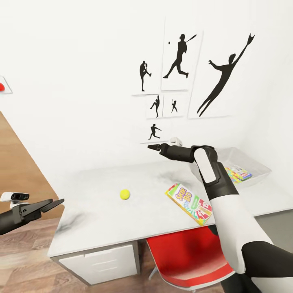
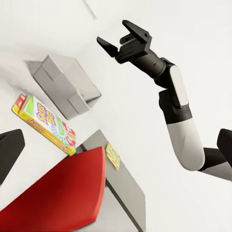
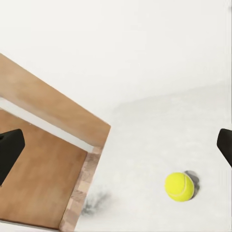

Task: Put all the toys in the child's room - the three board games (two on the bed and one on the table), the two jigsaw puzzles on the table, and the tennis ball on the table - inside the toy box on the table in the child's room.

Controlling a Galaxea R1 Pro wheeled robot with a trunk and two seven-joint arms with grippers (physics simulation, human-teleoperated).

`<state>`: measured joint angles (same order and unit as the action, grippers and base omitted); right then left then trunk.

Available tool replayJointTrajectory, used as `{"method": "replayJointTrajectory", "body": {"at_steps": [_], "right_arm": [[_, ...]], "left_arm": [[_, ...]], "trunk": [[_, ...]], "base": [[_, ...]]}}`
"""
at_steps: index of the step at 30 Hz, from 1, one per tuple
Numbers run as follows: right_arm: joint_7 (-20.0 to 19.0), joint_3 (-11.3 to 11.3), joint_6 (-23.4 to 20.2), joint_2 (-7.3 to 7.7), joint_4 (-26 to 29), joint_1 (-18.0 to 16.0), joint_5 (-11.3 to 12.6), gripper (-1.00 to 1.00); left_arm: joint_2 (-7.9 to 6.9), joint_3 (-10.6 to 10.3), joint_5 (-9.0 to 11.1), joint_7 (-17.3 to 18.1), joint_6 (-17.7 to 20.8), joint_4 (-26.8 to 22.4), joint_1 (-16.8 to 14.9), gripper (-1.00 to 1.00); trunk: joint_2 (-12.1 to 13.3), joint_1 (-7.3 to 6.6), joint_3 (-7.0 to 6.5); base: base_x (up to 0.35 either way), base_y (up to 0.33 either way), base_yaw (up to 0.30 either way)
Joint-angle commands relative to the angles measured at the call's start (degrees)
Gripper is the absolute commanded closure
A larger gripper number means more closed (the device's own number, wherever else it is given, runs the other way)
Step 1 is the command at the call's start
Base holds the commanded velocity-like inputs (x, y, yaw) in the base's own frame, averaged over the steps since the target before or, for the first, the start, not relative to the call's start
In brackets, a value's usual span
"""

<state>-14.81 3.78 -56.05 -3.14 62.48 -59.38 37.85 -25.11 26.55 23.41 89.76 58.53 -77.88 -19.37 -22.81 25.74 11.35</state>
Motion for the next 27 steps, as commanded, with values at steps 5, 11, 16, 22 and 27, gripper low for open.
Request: {"method": "replayJointTrajectory", "body": {"at_steps": [5,11,16,22,27], "right_arm": [[2.38,-0.07,-0.39,0.03,-0.32,-0.04,-0.54,-1.0],[3.6,-0.04,-0.45,0.11,-0.48,-0.04,-0.57,-1.0],[3.81,-0.03,-0.46,0.14,-1.52,-0.03,-0.58,-1.0],[3.87,-0.01,-0.46,0.15,-2.37,0.0,-0.65,-1.0],[3.94,0.0,-0.46,0.15,-3.09,-0.02,-0.65,-1.0]], "left_arm": [[-0.02,0.03,-0.02,0.24,0.41,0.04,-0.05,-1.0],[-0.03,0.08,-0.15,0.24,0.34,0.09,-0.05,-1.0],[-0.03,0.43,-0.68,0.24,0.23,0.1,-0.05,-1.0],[-0.03,1.01,-0.98,0.24,0.19,0.1,-0.05,-1.0],[-0.03,1.13,-1.09,0.24,0.18,0.1,-0.05,-1.0]], "trunk": [[-0.1,0.04,-0.34],[-0.1,0.04,-0.88],[-0.1,0.04,-1.33],[-0.1,0.04,-1.77],[-0.1,0.04,-1.85]], "base": [[0.013,0.021,0.114],[0.016,0.146,0.118],[0.017,0.075,0.126],[0.007,0.131,0.124],[0.005,0.058,0.033]]}}
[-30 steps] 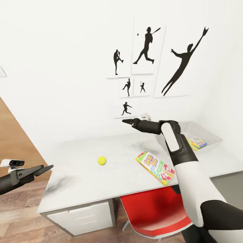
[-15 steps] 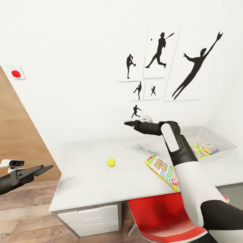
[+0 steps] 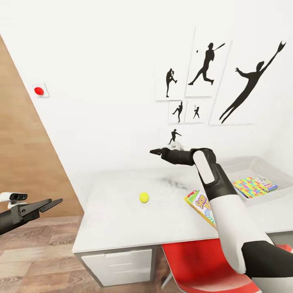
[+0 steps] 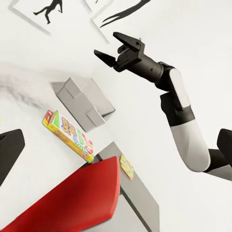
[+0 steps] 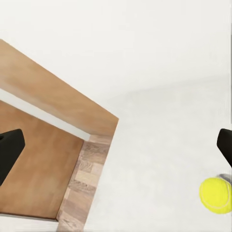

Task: Put all the toys in the child's room - the three board games (two on the bed and one on the table), the two jigsaw puzzles on the table, and the tennis ball on the table - inside the toy box on the table in the child's room.

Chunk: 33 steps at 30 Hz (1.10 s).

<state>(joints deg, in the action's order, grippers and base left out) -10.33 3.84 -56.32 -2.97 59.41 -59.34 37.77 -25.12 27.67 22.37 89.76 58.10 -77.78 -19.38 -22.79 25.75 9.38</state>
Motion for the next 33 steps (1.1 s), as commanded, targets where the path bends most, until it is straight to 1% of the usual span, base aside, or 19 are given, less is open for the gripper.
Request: {"method": "replayJointTrajectory", "body": {"at_steps": [1,6,11,12,14,15,16,17,19,20,26,29,33], "right_arm": [[-0.53,-0.06,-0.19,-0.02,-0.11,-0.06,-0.57,-1.0],[0.41,-0.02,-0.19,-0.02,-1.42,-0.06,-0.59,-1.0],[4.59,-0.02,-0.19,-0.12,-4.35,-0.07,-0.59,-1.0],[6.52,-0.03,-0.19,-0.2,-6.21,-0.09,-0.59,-1.0],[8.71,-0.04,-0.16,-0.36,-8.39,-0.1,-0.59,-1.0],[11.02,-0.05,-0.12,-0.52,-10.57,-0.17,-0.61,-1.0],[12.2,-0.05,-0.1,-0.6,-11.56,-0.24,-0.64,-1.0],[14.52,-0.09,-0.1,-0.74,-13.23,-0.39,-0.66,-1.0],[16.68,-0.11,-0.1,-0.84,-14.41,-0.58,-0.63,-1.0],[18.63,-0.13,-0.07,-0.94,-15.2,-0.72,-0.59,-1.0],[23.65,-0.15,-0.03,-1.17,-17.51,-0.91,-0.52,-1.0],[24.7,-0.14,0.03,-1.15,-18.26,-0.94,-0.53,-1.0],[24.87,-0.29,0.27,-0.77,-18.58,-0.9,-0.15,-1.0]], "left_arm": [[-0.02,0.0,-0.07,0.24,0.61,-0.01,-0.04,-1.0],[-0.02,0.01,-0.12,0.24,0.55,-0.01,-0.04,-1.0],[-0.02,0.01,-0.14,0.24,0.53,-0.01,-0.04,-1.0],[-0.02,0.01,-0.14,0.24,0.52,-0.01,-0.04,-1.0],[-0.02,0.01,-0.14,0.24,0.52,-0.01,-0.04,-1.0],[-0.02,0.01,-0.14,0.24,0.52,-0.01,-0.04,-1.0],[-0.02,0.01,-0.14,0.24,0.52,-0.01,-0.04,-1.0],[-0.02,0.01,-0.14,0.24,0.52,-0.01,-0.04,-1.0],[-0.02,0.01,-0.14,0.24,0.52,-0.01,-0.04,-1.0],[-0.02,0.01,-0.14,0.24,0.52,-0.01,-0.04,-1.0],[-0.02,0.01,-0.14,0.24,0.52,-0.01,-0.04,-1.0],[-0.02,0.01,-0.14,0.24,0.52,-0.01,-0.04,-1.0],[-0.02,0.02,-0.14,0.24,0.52,-0.01,-0.04,-1.0]], "trunk": [[-0.12,0.03,0.12],[-0.12,0.03,0.11],[-0.12,0.03,0.11],[-0.12,0.03,0.11],[-0.12,0.03,0.11],[-0.12,0.03,0.11],[-0.12,0.03,0.11],[-0.12,0.03,0.11],[-0.12,0.03,0.11],[-0.12,0.03,0.11],[-0.12,0.03,0.11],[-0.12,0.03,0.11],[-0.12,0.03,0.11]], "base": [[0.001,0.01,0.006],[0.0,0.005,0.003],[0.0,0.001,0.0],[0.0,0.0,0.0],[0.0,0.0,0.0],[0.0,0.024,0.0],[0.0,0.053,0.0],[0.0,0.119,0.0],[0.0,0.162,0.0],[0.0,0.199,0.0],[0.0,0.114,0.0],[0.0,0.049,0.0],[0.0,0.132,0.0]]}}
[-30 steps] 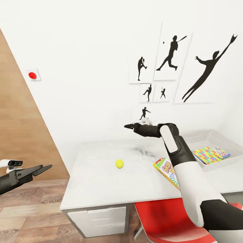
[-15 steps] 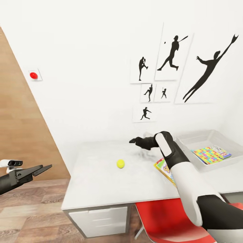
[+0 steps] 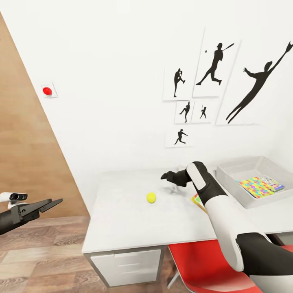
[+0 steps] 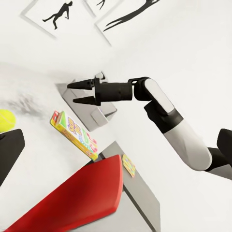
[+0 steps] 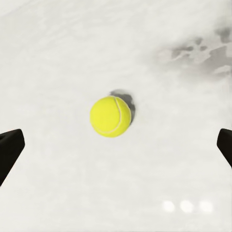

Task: Put all the toys in the child's room - the three board games (two on the bed and one on the table), the two jigsaw puzzles on the table, and the tennis ball on the table - inside the toy box on the table in the child's room.

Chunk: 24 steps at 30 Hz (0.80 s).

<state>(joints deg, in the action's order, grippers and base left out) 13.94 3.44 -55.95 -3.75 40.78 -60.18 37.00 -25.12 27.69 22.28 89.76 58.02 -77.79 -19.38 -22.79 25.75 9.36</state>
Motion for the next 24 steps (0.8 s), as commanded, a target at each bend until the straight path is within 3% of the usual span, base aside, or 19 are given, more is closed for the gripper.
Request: {"method": "replayJointTrajectory", "body": {"at_steps": [1,24], "right_arm": [[0.62,0.15,-0.04,0.12,0.0,-0.06,0.71,-1.0],[0.91,0.34,0.13,-0.37,0.35,-0.03,0.24,-1.0]], "left_arm": [[-0.02,0.0,-0.05,0.24,0.61,0.01,-0.04,-1.0],[-0.02,0.08,-0.13,0.24,0.52,1.13,-0.04,-1.0]], "trunk": [[-0.13,0.04,0.12],[-0.13,0.04,0.18]], "base": [[0.0,0.092,0.0],[0.066,0.068,0.0]]}}
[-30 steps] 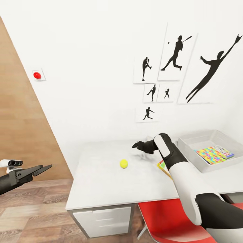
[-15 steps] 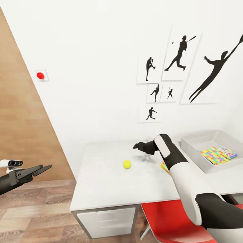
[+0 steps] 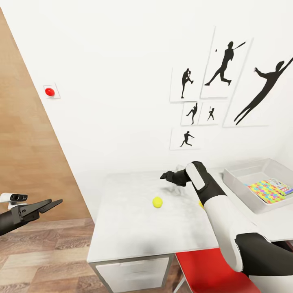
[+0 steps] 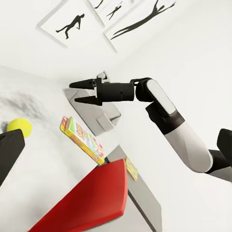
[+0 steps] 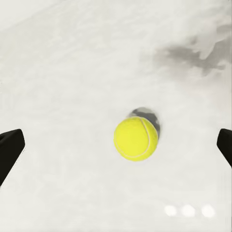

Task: Put all the toys in the child's room - the three board games (two on the bed and one on the table), the two jigsaw puzzles on the table, and the tennis ball on the table - inside the toy box on the table in the child's room.

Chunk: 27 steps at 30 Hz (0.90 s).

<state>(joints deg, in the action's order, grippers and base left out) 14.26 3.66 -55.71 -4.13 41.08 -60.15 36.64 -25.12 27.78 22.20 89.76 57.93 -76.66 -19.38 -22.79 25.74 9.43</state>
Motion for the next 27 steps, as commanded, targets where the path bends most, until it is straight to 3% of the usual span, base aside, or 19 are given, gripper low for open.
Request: {"method": "replayJointTrajectory", "body": {"at_steps": [1,27], "right_arm": [[0.61,0.12,-0.1,0.01,0.05,-0.05,0.61,-1.0],[0.76,0.12,0.05,0.15,-0.5,-0.05,0.37,-1.0]], "left_arm": [[-0.02,0.0,-0.05,0.24,0.61,0.0,-0.04,-1.0],[-0.02,0.0,-0.13,0.24,0.61,0.02,-0.04,-1.0]], "trunk": [[-0.13,0.04,0.17],[-0.13,0.04,2.49]], "base": [[0.037,0.03,0.0],[0.004,0.003,0.0]]}}
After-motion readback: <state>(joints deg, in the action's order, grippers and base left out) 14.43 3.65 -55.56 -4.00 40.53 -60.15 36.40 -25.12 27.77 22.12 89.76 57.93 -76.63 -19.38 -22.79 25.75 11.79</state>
